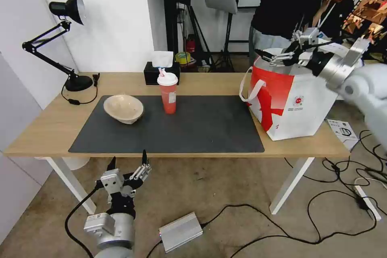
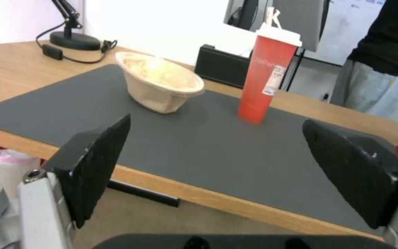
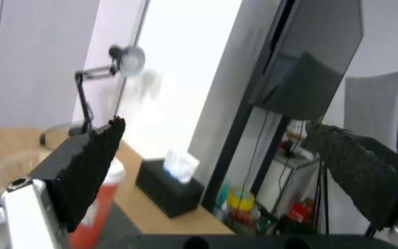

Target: Pick up the trash from the table and place it into the takeout bag.

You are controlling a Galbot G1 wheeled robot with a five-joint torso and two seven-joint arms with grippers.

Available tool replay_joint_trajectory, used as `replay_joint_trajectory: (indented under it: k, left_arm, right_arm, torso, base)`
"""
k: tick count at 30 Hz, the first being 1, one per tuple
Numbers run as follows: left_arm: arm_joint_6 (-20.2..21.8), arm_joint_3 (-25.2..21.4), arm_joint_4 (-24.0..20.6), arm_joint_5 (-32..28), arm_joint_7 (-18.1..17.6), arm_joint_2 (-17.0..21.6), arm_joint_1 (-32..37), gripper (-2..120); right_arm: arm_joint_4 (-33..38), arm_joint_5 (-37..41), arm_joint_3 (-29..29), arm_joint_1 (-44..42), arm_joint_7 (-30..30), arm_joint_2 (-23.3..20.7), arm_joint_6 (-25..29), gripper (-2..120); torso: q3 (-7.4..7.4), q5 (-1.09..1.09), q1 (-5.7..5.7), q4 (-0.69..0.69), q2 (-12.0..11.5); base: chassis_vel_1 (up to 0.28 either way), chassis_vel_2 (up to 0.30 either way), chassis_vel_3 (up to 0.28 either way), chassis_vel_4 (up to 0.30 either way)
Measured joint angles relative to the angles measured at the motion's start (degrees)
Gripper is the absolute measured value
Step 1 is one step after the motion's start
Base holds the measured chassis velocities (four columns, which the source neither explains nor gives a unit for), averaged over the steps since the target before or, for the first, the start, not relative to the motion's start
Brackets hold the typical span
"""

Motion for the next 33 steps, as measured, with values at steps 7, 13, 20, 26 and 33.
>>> replay_joint_trajectory:
  k: [7,13,20,26,33]
  left_arm:
    - [0.0,-0.47,-0.26,-0.1,0.04,0.01,0.13,100]
    - [0.0,-0.7,-0.46,-0.42,0.04,0.01,0.24,100]
    - [0.0,-1.29,-0.81,-1.07,0.05,0.01,0.41,100]
    - [-0.01,-1.3,-0.92,-1.29,0.18,0.03,0.73,100]
    - [-0.07,-0.9,-1.01,-1.28,0.22,-0.01,1.02,100]
  right_arm:
    - [6.14,0.01,3.01,-5.5,6.58,0.84,1.54,100]
    - [15.68,-2.09,6.0,-15.03,20.29,3.57,4.28,100]
    - [23.47,-7.37,8.65,-26.38,29.63,7.09,6.5,100]
    - [27.27,-10.56,9.01,-32.13,32.59,8.18,7.75,100]
    - [32.13,-12.57,8.79,-38.46,36.68,8.95,8.41,100]
  torso:
    - [0.0,-0.01,0.0,0.0,0.0]
    - [0.0,0.0,0.0,0.0,0.0]
    - [0.0,0.0,-0.01,0.0,0.0]
    - [-0.01,0.0,-0.01,0.0,0.0]
    - [0.0,0.0,-0.01,0.0,0.0]
  base:
    - [0.0,0.0,0.0,0.0]
    - [0.0,0.0,0.0,0.0]
    - [0.0,0.0,0.0,0.0]
    - [0.0,0.0,0.0,0.0]
    - [0.0,0.0,0.0,0.0]
